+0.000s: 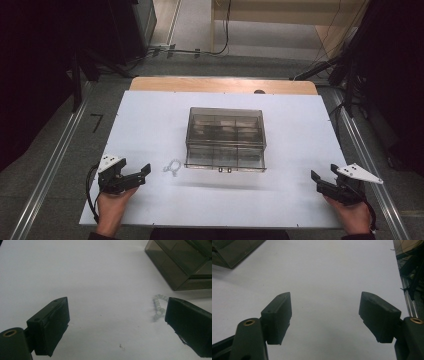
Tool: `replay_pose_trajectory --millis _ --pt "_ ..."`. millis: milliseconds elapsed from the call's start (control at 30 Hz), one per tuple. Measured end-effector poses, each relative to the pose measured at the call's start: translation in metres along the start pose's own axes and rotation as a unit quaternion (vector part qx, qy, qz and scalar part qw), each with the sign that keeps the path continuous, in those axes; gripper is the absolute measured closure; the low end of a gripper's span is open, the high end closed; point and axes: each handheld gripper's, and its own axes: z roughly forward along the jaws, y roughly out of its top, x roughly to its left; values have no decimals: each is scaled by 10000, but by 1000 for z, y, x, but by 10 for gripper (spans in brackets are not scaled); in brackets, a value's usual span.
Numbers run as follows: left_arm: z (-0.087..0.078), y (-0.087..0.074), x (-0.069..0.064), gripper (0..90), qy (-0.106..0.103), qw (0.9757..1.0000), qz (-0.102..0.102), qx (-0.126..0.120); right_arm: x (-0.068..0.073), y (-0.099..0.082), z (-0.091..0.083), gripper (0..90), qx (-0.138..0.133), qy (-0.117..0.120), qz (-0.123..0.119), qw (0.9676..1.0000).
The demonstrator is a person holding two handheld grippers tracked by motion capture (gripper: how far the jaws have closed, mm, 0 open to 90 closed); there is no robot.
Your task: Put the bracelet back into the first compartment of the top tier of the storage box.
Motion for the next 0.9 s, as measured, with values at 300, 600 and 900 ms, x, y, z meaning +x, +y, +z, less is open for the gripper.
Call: replay_pose_trajectory --millis 300,600,900 --pt "1 0 -1 61 -69 10000 -56 39 0 0 0 252 5 -1 0 10000" --pt "3 1 -8 61 -109 9999 -22 21 -1 0 0 256 5 52 11 10000" --pt "7 1 -13 74 -127 9999 60 80 0 0 1 256 38 54 10 10000"
